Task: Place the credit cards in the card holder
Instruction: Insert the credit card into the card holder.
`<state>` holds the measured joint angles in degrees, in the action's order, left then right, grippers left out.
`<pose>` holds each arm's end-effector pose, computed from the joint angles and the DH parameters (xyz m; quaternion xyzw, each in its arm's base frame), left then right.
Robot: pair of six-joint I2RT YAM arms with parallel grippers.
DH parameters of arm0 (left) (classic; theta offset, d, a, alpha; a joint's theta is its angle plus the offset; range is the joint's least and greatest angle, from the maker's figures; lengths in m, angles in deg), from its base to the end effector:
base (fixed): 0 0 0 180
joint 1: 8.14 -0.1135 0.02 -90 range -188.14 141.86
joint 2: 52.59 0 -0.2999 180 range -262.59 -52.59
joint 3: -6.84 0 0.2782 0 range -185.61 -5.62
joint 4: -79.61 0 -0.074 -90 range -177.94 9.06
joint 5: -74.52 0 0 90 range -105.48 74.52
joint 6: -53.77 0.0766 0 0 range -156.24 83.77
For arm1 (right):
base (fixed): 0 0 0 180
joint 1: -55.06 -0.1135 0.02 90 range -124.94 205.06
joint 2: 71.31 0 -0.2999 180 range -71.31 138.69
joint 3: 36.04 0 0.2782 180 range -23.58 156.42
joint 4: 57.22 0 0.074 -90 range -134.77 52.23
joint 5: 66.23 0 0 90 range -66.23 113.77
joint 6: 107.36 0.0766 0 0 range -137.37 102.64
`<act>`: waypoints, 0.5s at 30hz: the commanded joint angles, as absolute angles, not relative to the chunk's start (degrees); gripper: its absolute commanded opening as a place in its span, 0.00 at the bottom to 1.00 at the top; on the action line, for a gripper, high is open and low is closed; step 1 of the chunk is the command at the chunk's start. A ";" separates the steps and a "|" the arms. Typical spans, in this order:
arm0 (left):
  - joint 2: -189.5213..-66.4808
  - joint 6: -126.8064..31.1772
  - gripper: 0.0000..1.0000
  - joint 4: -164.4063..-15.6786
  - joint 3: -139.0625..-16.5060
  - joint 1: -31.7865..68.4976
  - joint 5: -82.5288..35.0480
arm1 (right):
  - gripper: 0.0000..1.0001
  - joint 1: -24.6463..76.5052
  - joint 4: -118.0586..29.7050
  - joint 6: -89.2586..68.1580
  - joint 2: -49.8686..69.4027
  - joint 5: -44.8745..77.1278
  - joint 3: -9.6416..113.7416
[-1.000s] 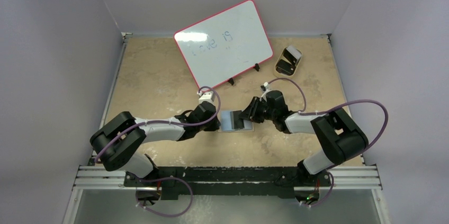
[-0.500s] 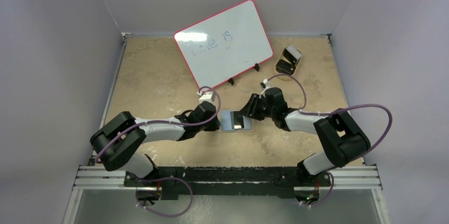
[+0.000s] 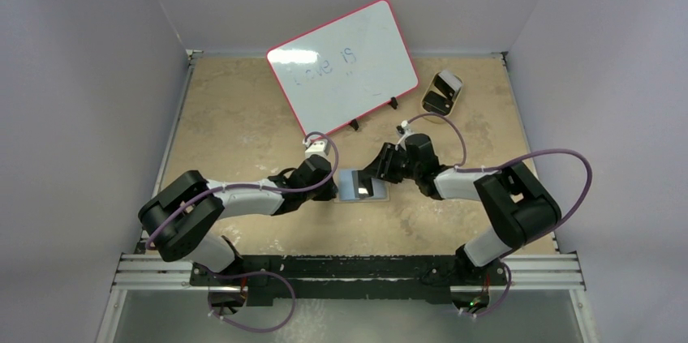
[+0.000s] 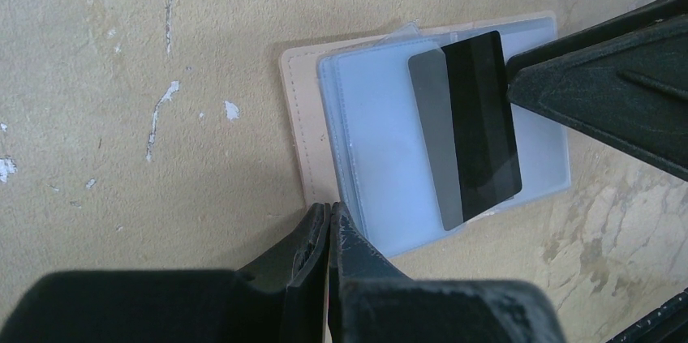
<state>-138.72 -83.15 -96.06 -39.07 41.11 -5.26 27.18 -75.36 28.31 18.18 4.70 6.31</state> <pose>0.2183 -0.2325 0.1283 -0.0157 0.9192 -0.2314 0.3182 0.2841 0.1786 0.1385 0.0483 0.8525 0.4140 0.3155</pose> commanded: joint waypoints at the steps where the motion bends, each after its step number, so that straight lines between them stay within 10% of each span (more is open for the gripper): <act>1: -139.78 -82.16 0.00 -96.46 -40.44 41.23 -5.80 | 0.44 26.34 -76.53 29.56 19.14 2.87 5.79; 15: -139.52 -83.34 0.00 -98.35 -40.27 41.23 -7.63 | 0.42 22.34 -82.03 35.41 19.39 1.20 3.95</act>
